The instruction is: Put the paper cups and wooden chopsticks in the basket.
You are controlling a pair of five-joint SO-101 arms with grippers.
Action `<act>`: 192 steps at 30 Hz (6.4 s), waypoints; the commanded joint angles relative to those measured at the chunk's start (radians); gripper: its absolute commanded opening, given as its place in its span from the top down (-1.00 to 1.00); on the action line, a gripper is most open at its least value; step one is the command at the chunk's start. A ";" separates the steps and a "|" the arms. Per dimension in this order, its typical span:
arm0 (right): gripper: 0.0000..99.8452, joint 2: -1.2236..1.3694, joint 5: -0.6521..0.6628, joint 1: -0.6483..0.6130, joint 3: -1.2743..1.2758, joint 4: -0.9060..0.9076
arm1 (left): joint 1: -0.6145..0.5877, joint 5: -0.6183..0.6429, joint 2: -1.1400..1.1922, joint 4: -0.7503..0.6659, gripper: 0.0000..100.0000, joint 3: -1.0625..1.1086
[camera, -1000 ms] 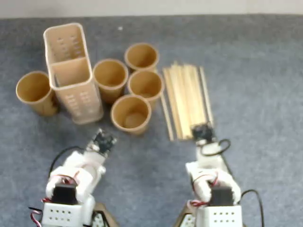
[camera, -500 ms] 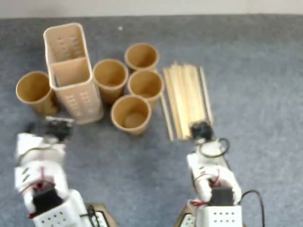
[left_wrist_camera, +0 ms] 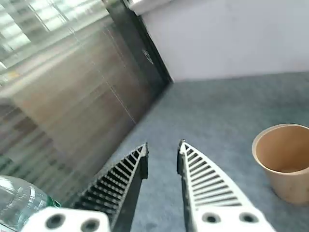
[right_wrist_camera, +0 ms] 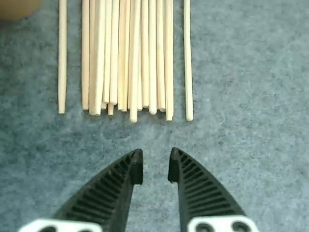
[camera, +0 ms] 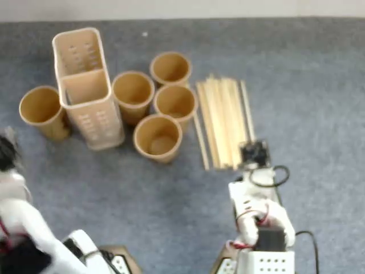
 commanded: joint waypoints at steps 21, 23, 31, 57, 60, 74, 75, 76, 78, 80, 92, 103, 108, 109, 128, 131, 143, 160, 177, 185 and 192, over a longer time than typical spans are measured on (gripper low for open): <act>0.79 0.866 -0.078 -0.067 -0.263 -0.329 | 0.087 0.121 1.768 0.657 0.59 -1.635; 0.79 0.866 -0.081 -0.062 -0.260 -0.331 | 0.113 0.121 1.770 0.655 0.59 -1.618; 0.79 0.866 -0.083 -0.068 -0.229 -0.332 | 0.206 0.181 1.776 0.654 0.59 -1.610; 0.79 0.866 -0.083 -0.068 -0.225 -0.332 | 0.180 0.180 1.931 0.595 0.99 -1.868; 0.79 0.866 -0.083 -0.068 -0.225 -0.332 | 0.173 0.184 1.824 0.635 0.99 -2.031; 0.79 0.866 -0.078 -0.065 -0.223 -0.332 | 0.588 0.430 1.451 0.618 0.99 -1.885; 0.79 0.866 -0.078 -0.065 -0.223 -0.332 | 0.607 0.439 1.458 0.597 0.99 -1.837; 0.79 0.866 -0.078 -0.065 -0.223 -0.332 | 0.616 0.440 1.468 0.574 0.99 -1.791; 0.79 0.866 -0.078 -0.064 -0.213 -0.332 | 0.619 0.442 1.489 0.526 0.99 -1.710; 0.79 0.866 -0.078 -0.065 -0.206 -0.332 | 0.618 0.442 1.508 0.489 0.99 -1.655; 0.79 0.866 -0.077 -0.065 -0.206 -0.332 | 0.581 0.437 1.560 0.457 0.61 -1.618; 0.79 0.866 -0.077 -0.068 -0.203 -0.332 | 0.541 0.434 1.452 0.450 0.61 -1.620; 0.79 0.866 -0.077 -0.068 -0.202 -0.332 | 0.519 0.434 1.438 0.334 0.61 -1.613; 0.79 0.866 -0.077 -0.068 -0.202 -0.332 | 0.513 0.434 1.454 0.308 0.61 -1.613; 0.79 0.866 -0.077 -0.068 -0.200 -0.332 | 0.478 0.322 1.670 0.219 0.62 -1.751; 0.79 0.866 -0.077 -0.068 -0.200 -0.332 | 0.461 0.321 1.647 0.242 0.62 -1.813; 0.79 0.866 -0.077 -0.067 -0.200 -0.332 | 0.472 0.321 1.718 0.631 0.62 -1.848; 0.79 0.866 -0.077 -0.064 -0.197 -0.360 | 1.170 0.284 0.851 0.557 0.62 -0.573; 0.79 0.866 -0.077 -0.064 -0.197 -0.360 | 1.178 0.192 0.852 -0.002 0.62 -0.018; 0.79 0.866 -0.077 -0.064 -0.197 -0.360 | 1.168 0.192 0.843 0.087 0.62 -0.216; 0.79 0.866 -0.077 -0.064 -0.197 -0.360 | 1.110 0.196 0.851 0.338 0.62 -0.478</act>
